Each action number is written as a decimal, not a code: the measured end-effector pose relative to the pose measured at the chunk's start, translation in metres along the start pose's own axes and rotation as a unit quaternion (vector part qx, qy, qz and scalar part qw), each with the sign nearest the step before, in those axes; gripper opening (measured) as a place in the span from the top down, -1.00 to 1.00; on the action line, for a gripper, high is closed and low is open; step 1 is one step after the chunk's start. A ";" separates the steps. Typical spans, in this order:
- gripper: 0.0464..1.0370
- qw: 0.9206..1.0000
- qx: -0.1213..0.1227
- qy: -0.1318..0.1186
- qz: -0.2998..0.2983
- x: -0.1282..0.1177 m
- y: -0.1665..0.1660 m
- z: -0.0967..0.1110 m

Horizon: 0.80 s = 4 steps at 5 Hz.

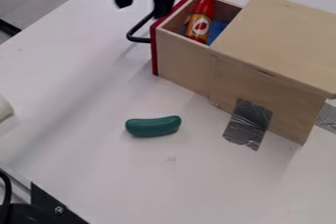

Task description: Put the red bottle into the drawer

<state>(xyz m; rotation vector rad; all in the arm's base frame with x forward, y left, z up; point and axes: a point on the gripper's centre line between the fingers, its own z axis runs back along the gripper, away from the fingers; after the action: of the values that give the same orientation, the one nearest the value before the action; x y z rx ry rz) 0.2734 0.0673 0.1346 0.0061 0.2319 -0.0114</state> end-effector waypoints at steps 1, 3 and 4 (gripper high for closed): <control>-0.91 0.999 0.022 -0.001 -0.030 -0.028 0.014 -0.020; -0.91 0.999 0.013 -0.014 -0.044 -0.067 0.025 -0.037; -0.91 0.999 0.015 -0.017 -0.041 -0.069 0.028 -0.036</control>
<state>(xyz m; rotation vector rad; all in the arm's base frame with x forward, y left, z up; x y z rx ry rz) 0.1981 0.0964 0.1158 0.0265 0.1970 -0.0960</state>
